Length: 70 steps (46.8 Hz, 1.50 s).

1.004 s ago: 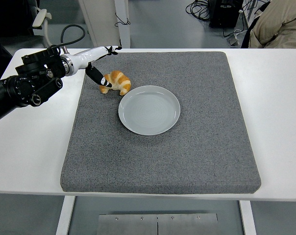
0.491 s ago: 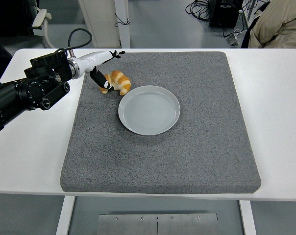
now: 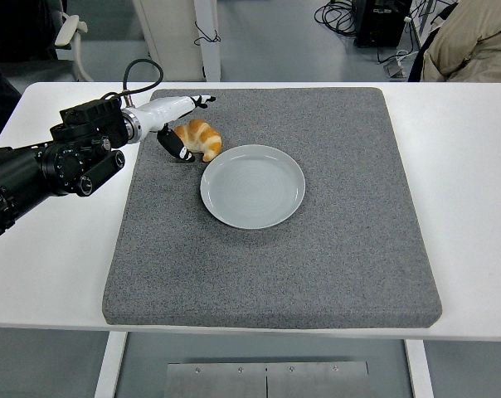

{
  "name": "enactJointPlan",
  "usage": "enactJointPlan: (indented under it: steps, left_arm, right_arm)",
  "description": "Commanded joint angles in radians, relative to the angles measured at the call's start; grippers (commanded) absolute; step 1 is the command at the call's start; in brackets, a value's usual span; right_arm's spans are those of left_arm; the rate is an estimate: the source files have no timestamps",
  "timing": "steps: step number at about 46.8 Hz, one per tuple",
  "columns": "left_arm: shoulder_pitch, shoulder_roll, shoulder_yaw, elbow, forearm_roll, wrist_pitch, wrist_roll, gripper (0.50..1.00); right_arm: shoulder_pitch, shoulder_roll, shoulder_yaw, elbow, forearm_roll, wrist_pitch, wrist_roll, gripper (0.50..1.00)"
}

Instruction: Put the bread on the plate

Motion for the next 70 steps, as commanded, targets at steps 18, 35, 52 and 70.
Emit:
enactJointPlan:
  steps: [18,35,52,70]
  left_arm:
    - [0.022,-0.02,0.007,0.038,0.0,0.011,-0.006,0.84]
    - [0.03,-0.025,0.042,0.04,-0.001,0.054,-0.004,0.766]
    - [0.03,-0.025,0.047,0.043,-0.002,0.074,-0.006,0.511]
    - [-0.068,-0.002,0.042,0.041,-0.021,0.059,-0.015,0.5]
  right_arm:
    - [0.0,0.0,0.0,0.0,0.0,0.0,0.0,1.0]
    - [0.0,0.0,0.0,0.0,0.0,0.0,0.0,1.0]
    - [0.0,0.0,0.0,0.0,0.0,0.0,0.0,1.0]
    - [0.0,0.0,0.001,0.0,0.0,0.0,0.0,1.0]
